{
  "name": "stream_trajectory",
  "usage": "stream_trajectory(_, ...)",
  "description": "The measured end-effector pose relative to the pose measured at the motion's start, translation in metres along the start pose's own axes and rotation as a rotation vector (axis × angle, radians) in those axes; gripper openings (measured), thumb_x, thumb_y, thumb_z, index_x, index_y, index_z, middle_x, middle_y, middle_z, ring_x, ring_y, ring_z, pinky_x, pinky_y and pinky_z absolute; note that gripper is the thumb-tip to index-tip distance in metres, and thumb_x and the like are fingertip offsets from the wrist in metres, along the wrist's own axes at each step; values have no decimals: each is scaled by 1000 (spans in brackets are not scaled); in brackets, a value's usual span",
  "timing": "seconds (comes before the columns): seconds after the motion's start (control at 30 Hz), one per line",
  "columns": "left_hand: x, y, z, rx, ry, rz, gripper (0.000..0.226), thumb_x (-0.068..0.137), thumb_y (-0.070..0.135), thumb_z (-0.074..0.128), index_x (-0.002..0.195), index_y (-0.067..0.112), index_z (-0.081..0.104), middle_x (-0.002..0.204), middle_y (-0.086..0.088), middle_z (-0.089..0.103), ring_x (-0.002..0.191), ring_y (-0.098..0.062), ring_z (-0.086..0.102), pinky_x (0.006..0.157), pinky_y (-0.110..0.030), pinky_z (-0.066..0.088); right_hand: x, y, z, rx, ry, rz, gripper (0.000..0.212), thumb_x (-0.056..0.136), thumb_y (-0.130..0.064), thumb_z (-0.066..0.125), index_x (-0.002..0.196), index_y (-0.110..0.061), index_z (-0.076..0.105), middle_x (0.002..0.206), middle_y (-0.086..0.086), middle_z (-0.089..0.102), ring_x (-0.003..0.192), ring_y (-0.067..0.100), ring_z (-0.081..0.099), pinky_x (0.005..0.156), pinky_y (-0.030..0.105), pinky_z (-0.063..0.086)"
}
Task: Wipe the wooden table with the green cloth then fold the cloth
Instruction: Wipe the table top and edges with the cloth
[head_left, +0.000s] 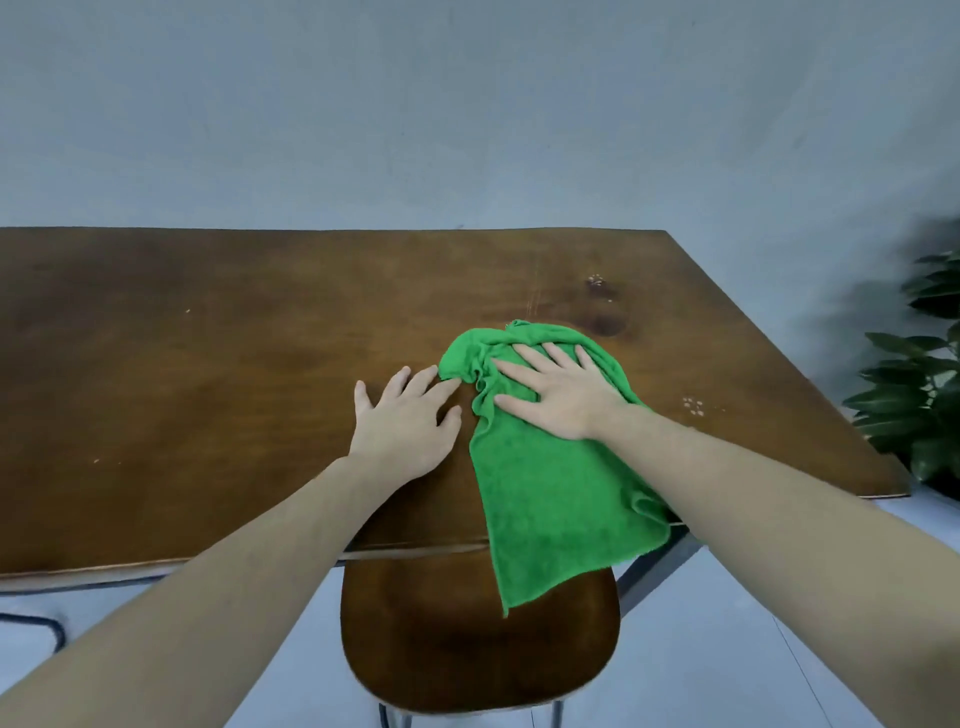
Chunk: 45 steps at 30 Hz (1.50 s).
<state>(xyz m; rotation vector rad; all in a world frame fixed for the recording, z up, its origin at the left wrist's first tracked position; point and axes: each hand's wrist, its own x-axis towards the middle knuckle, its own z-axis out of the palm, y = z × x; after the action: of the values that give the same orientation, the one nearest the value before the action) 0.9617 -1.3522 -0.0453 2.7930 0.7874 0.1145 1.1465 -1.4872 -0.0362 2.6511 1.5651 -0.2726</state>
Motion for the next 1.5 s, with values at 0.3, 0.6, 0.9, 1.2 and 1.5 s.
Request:
stream_trajectory(0.3,126,36,9,-6,21,-81,49,100,51,28,148,43,32,160,14,23,150,-16,10,116,-64,3,138,91,-25,-6,5,-81,71,89,-82,12,154,-54,4,168,-14,-2,155,22,-2,122,57,-5)
stream_trajectory(0.6,237,46,17,-36,115,-179,48,99,49,28,145,41,38,158,13,30,149,-14,16,118,-60,5,274,139,-53,-11,22,-185,69,93,-77,16,156,-50,6,169,-12,-1,155,23,0,122,57,-2)
stream_trajectory(0.9,245,39,24,15,132,-199,51,97,58,20,147,48,29,159,20,22,149,-5,8,121,-50,1,337,172,-66,-17,66,-322,64,97,-73,18,156,-49,14,167,-16,11,154,14,10,124,45,4)
stream_trajectory(1.2,247,42,19,35,85,-227,52,97,58,22,147,48,28,160,17,22,149,-7,9,121,-51,3,297,259,-60,4,31,-122,61,97,-72,13,155,-53,11,168,-13,9,154,16,7,124,48,2)
stream_trajectory(1.5,248,41,18,35,86,-220,51,98,56,26,147,42,35,159,12,28,149,-13,16,120,-54,5,226,216,-42,0,-19,-19,67,90,-80,10,153,-58,-1,168,-11,-8,155,29,-7,120,63,-6)
